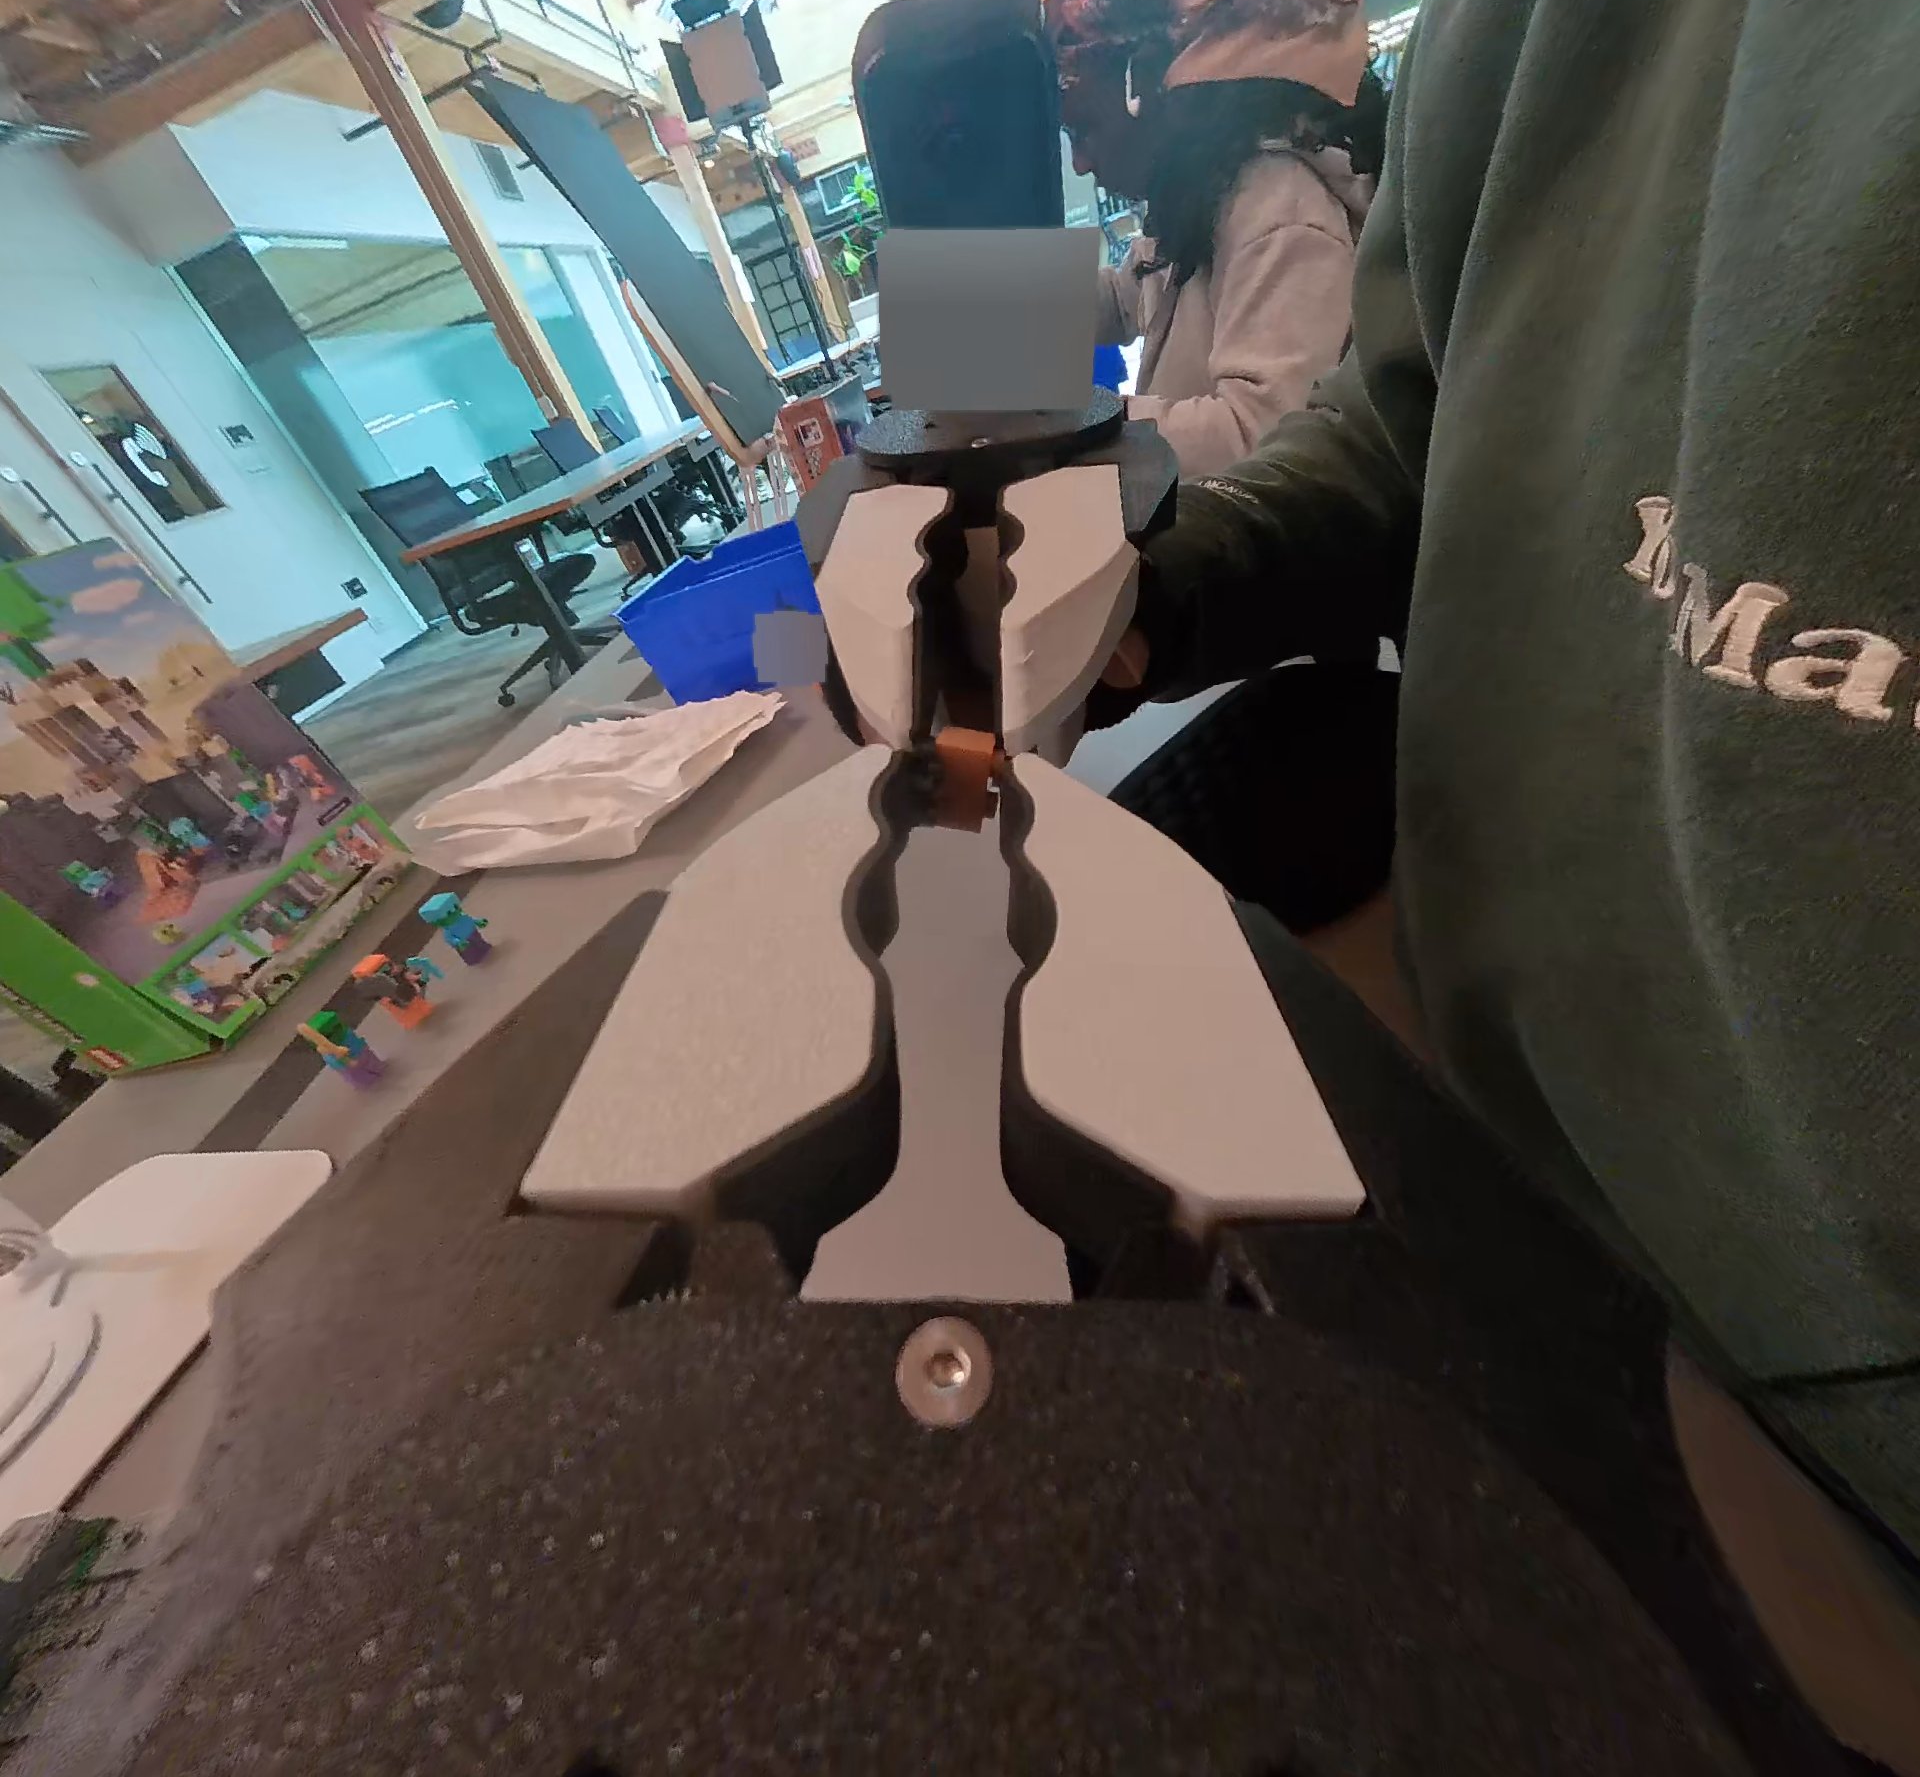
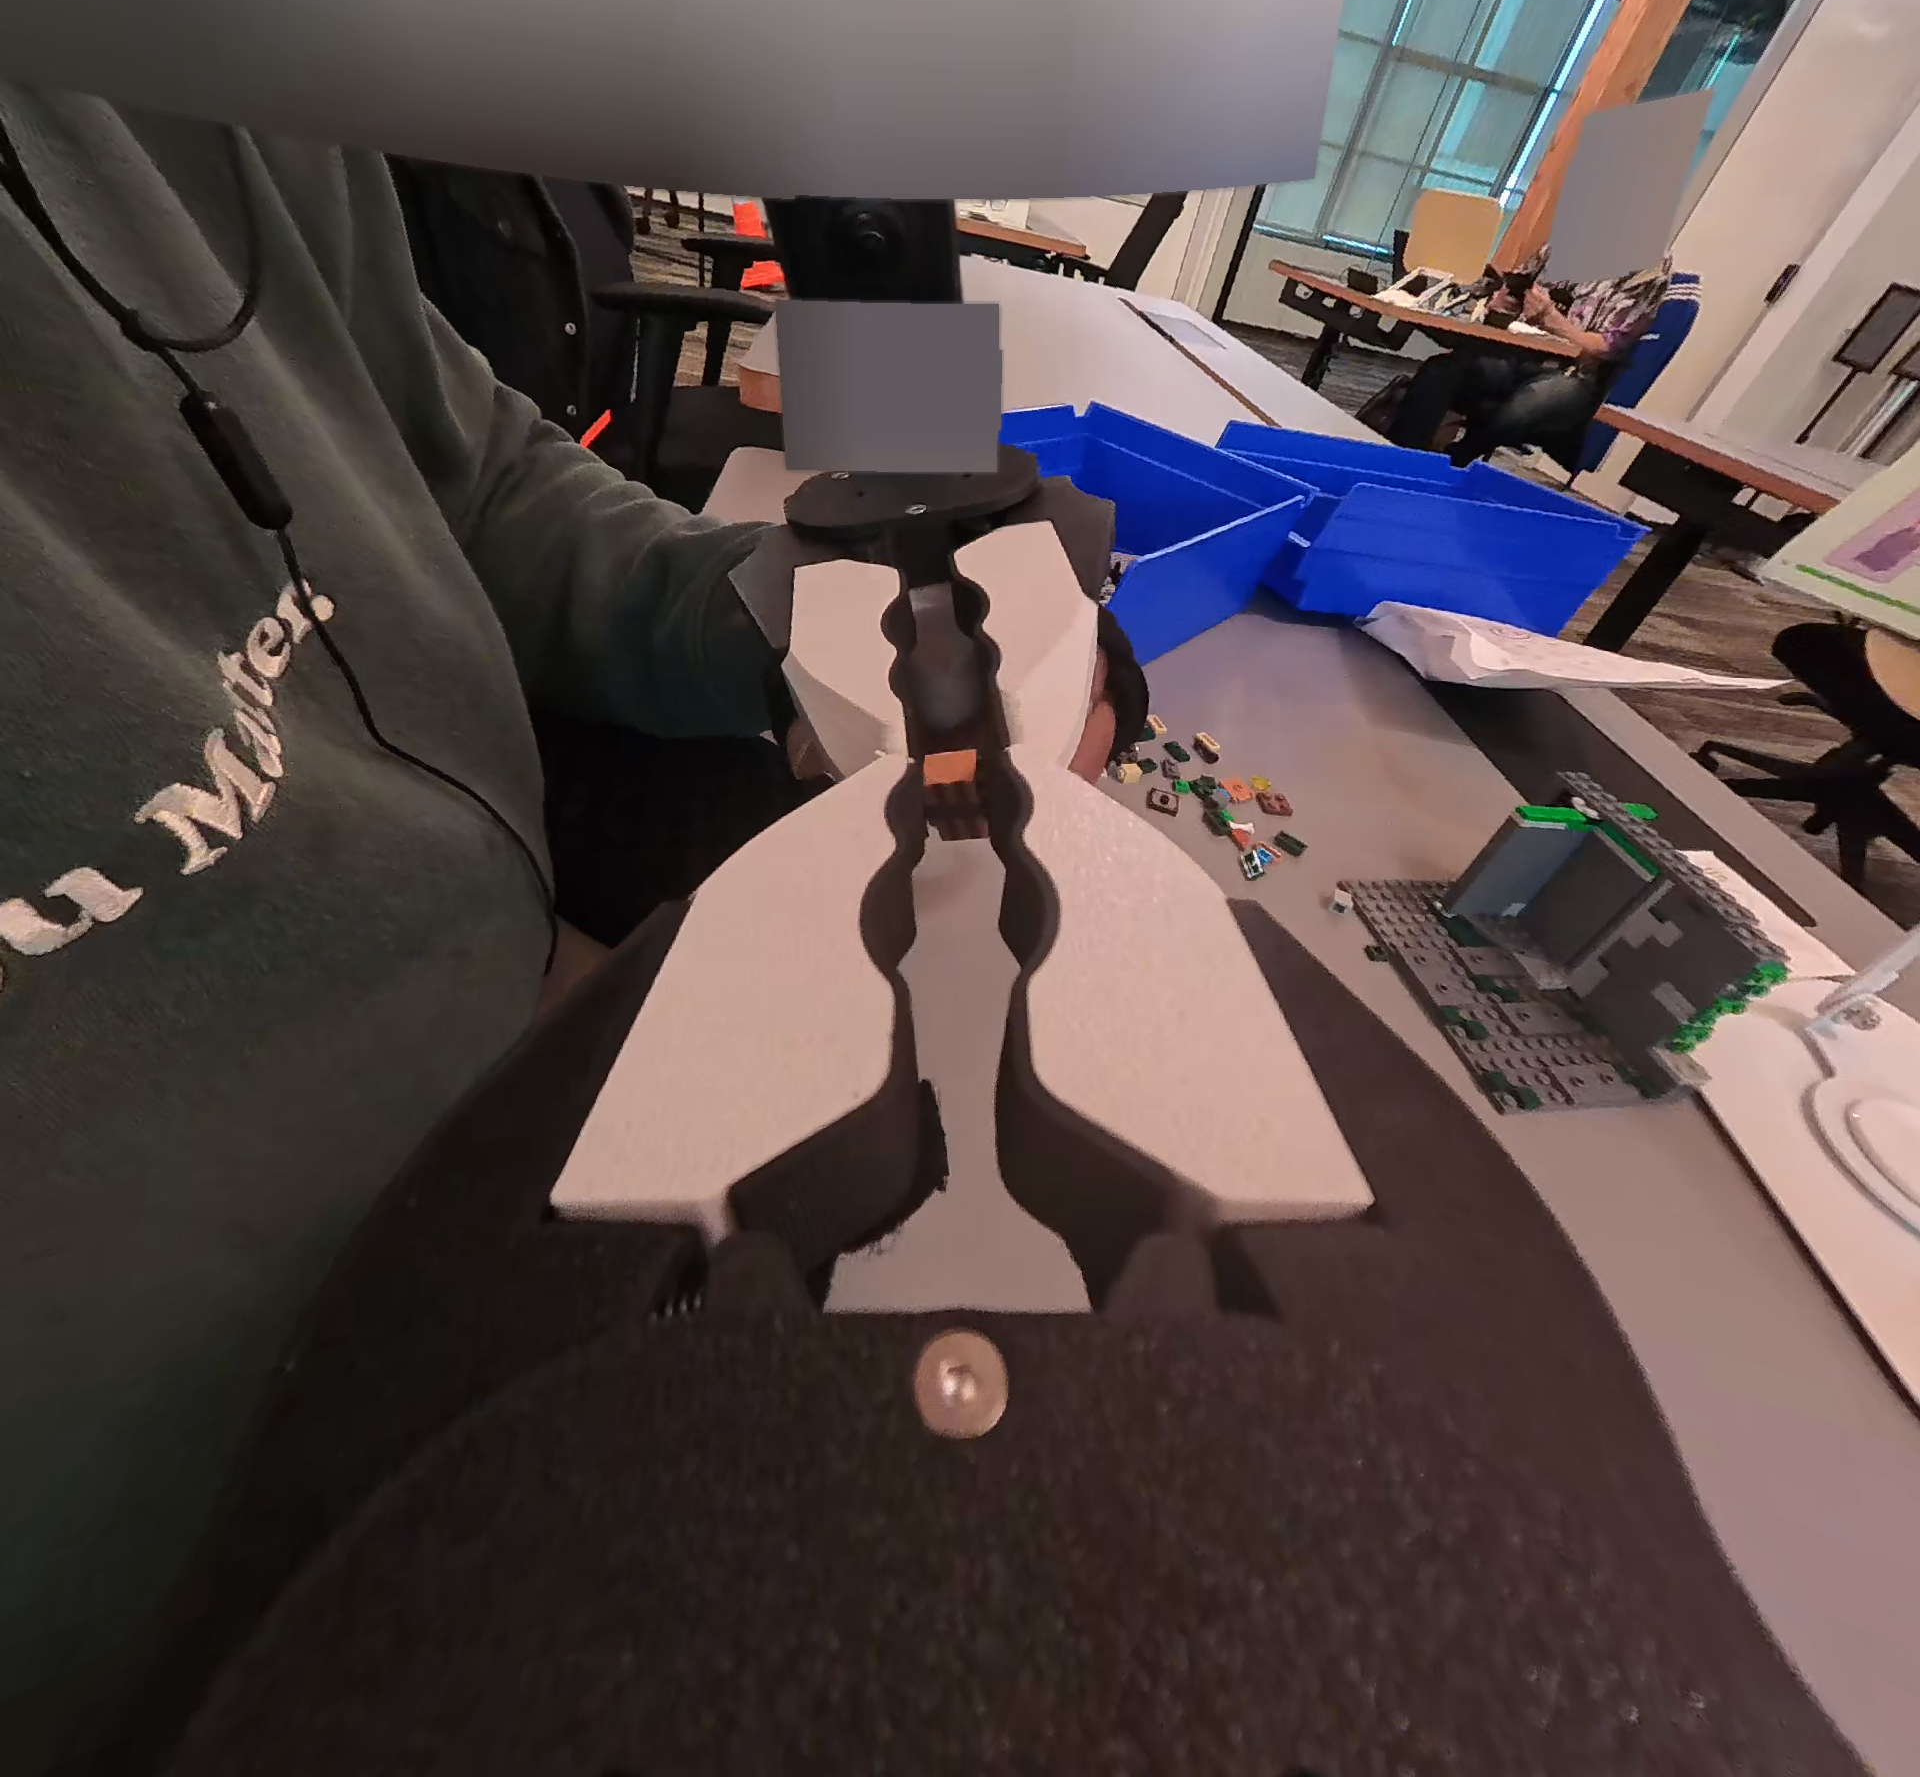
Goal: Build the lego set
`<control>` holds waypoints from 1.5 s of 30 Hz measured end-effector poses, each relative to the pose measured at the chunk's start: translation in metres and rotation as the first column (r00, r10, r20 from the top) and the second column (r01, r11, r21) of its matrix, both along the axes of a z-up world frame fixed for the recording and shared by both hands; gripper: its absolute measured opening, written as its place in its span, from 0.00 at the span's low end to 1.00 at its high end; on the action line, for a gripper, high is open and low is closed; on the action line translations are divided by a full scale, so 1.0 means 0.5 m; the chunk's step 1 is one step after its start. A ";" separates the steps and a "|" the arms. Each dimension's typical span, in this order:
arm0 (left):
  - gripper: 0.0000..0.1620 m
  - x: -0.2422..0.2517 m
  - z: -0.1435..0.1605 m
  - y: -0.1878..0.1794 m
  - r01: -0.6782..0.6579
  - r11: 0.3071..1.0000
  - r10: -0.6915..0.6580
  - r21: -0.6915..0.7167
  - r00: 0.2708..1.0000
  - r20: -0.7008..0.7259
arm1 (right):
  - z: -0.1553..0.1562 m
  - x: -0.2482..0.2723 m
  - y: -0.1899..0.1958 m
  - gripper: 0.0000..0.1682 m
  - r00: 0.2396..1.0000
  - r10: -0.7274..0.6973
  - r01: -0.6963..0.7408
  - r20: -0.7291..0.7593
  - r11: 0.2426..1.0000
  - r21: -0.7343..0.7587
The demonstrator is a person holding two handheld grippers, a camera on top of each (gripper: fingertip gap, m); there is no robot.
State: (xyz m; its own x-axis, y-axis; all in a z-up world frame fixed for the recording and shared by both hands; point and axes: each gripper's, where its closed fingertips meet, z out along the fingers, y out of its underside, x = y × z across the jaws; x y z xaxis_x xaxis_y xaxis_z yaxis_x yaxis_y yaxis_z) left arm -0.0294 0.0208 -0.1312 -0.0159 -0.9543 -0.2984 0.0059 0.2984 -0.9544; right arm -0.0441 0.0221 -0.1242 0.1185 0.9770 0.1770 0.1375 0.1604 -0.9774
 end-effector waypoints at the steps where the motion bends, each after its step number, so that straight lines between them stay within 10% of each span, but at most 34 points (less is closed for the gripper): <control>1: 0.10 -0.001 0.000 0.000 -0.009 1.000 0.009 0.004 1.000 0.003 | 0.000 -0.001 0.000 0.07 1.000 -0.004 0.004 -0.005 1.000 0.000; 23: 0.10 -0.011 -0.012 0.008 -0.012 0.985 0.021 -0.171 0.999 0.047 | 0.000 0.002 0.004 0.08 0.991 0.016 -0.029 -0.133 0.995 -0.096; 36: 0.09 -0.003 -0.023 0.071 -0.054 0.832 0.135 -0.552 0.985 0.107 | -0.037 -0.005 0.068 0.10 0.913 -0.405 0.345 0.038 0.821 0.454; 45: 0.10 0.004 -0.023 0.093 -0.084 0.758 0.221 -0.647 0.966 0.134 | -0.044 0.003 0.093 0.06 0.895 -0.446 0.426 -0.007 0.851 0.306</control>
